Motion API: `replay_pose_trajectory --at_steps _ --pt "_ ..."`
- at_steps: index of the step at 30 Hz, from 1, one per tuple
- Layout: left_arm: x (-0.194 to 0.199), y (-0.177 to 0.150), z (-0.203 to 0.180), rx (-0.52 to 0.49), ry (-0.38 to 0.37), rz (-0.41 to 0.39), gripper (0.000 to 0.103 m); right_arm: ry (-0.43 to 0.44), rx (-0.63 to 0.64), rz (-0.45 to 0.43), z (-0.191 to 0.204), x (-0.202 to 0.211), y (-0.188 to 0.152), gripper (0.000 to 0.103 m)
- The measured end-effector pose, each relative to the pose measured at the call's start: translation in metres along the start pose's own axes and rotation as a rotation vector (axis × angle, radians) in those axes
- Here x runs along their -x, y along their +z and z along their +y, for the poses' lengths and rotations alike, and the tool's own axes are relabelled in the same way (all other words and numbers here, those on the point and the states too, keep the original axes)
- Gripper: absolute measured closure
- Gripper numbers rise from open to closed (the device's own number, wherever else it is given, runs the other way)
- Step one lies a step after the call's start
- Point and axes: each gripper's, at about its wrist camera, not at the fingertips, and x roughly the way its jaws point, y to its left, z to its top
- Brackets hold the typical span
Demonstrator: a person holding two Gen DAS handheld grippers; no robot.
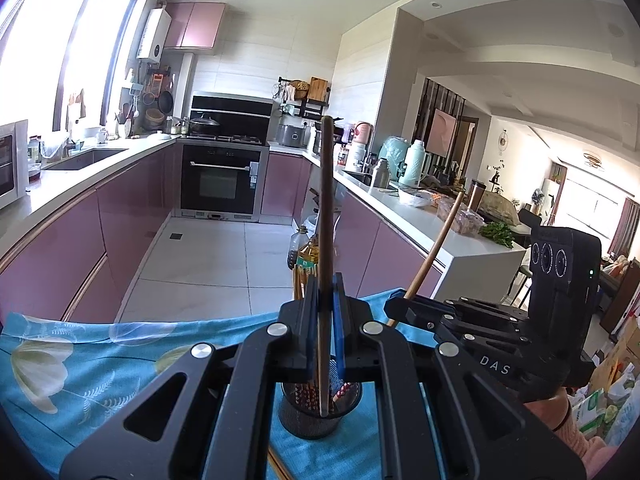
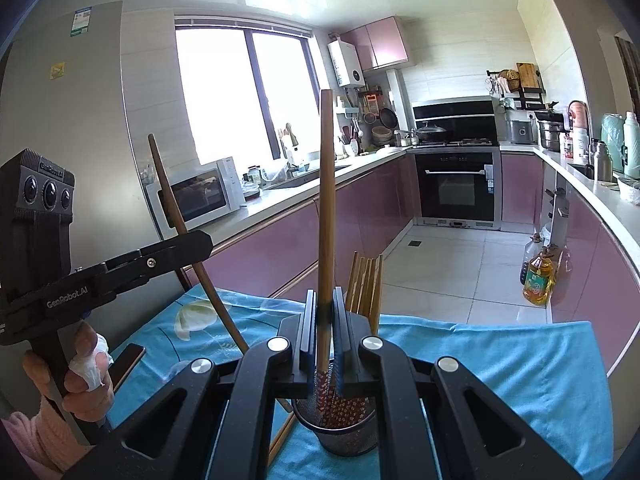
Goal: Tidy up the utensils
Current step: 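Lower both held chopsticks into the mesh holder, then open both tools to release the chopsticks into the holder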
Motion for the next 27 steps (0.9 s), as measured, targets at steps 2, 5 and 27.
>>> replay_pose_trajectory --at_steps 2,5,27 --pt "-0.002 0.000 0.001 0.005 0.003 0.002 0.096 -0.004 0.000 0.002 -0.001 -0.001 0.000 0.097" --pt "-0.006 -0.001 -0.001 0.001 0.021 0.002 0.096 -0.009 0.000 0.008 -0.003 -0.004 0.000 0.097" --pt "-0.054 -0.022 -0.007 -0.028 0.056 0.115 0.096 -0.035 -0.012 0.108 -0.012 -0.038 -0.017 0.097"
